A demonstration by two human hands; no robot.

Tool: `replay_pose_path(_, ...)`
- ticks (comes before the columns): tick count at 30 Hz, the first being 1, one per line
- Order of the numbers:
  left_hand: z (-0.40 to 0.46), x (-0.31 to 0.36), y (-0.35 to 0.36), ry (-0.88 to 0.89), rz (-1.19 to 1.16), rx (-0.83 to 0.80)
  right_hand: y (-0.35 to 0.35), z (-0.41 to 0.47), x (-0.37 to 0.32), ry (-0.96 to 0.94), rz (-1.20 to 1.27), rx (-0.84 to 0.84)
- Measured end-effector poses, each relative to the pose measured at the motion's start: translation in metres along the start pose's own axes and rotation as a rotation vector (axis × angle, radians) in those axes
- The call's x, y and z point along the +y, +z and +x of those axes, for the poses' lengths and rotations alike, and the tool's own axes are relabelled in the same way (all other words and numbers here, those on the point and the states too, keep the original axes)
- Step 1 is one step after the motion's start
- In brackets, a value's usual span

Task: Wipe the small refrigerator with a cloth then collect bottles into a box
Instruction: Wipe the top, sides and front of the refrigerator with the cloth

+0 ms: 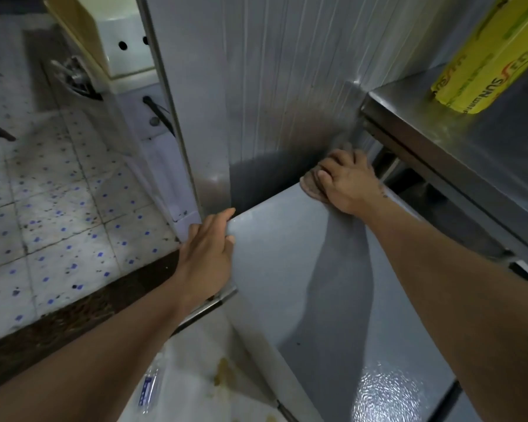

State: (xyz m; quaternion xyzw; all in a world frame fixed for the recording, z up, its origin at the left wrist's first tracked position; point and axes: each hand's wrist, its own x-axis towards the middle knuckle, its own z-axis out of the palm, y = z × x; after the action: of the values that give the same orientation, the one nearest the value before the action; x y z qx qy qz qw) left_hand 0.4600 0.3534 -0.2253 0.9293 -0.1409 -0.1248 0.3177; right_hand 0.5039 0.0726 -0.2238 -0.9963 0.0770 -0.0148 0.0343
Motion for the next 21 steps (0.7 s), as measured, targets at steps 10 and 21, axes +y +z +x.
replay_pose_path(10, -0.034, -0.03, -0.037, -0.104, -0.086, -0.023, 0.005, -0.068, -0.123, -0.169, 0.057, 0.028)
replay_pose_path(21, -0.057, -0.029, -0.04, -0.069, -0.042, 0.064, 0.012, -0.117, -0.185, -0.181, 0.037, -0.06)
